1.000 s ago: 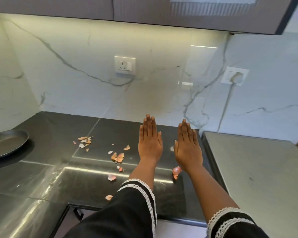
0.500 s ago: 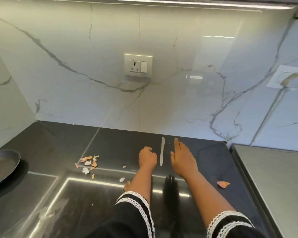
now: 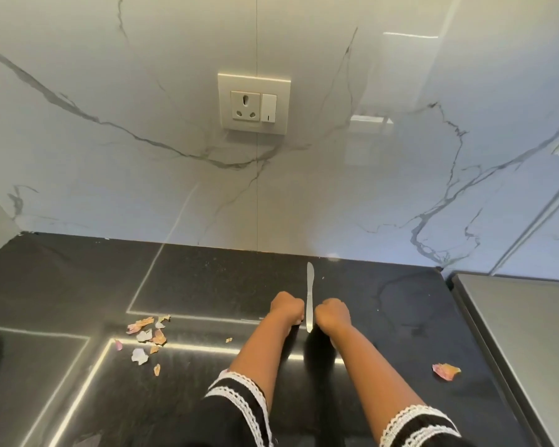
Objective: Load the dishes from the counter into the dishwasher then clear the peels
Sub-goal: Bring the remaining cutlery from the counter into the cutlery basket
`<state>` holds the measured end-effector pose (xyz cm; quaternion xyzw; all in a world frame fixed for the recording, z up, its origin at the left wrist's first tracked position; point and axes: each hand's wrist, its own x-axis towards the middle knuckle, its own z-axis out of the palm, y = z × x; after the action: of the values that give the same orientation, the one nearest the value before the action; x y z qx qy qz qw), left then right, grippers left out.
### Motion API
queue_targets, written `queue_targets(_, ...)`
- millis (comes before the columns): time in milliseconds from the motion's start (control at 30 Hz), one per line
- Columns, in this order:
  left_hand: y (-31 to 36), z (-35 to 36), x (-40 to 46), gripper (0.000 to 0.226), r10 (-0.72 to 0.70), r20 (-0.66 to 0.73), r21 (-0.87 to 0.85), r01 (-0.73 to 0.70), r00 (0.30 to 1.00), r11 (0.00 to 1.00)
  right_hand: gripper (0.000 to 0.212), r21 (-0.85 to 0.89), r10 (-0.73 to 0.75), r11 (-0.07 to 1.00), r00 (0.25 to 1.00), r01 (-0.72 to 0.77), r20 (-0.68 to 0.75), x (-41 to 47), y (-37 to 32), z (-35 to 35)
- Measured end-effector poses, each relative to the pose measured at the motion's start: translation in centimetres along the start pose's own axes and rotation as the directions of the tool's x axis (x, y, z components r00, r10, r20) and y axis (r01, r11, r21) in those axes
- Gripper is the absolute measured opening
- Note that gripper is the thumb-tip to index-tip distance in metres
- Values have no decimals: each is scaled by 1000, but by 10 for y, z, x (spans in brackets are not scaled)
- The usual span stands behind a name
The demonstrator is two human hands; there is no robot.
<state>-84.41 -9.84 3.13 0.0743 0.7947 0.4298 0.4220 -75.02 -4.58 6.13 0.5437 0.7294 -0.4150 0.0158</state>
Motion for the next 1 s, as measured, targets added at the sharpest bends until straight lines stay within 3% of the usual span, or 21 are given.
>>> queue_targets(300,11,-9,-21,19,117,80,277,-134,990,951,19,111,62,992,998,-60,-22,-2,-22,7)
queue_targets(567,-5,-13,-23,26,173,137,199,-198,975,960,18,137,162,979,985,-152,-62,3,-15,11)
queue_targets(900,-12,-9,-29,24,239,136,228,-266,961,937,7,-123,-44,992,997,35,-65,-6,-10,16)
queue_targets(1000,-17,-3,-35,39,319,118,280,-340,940,898,9,-127,-60,991,995,49,-79,-10,1,9)
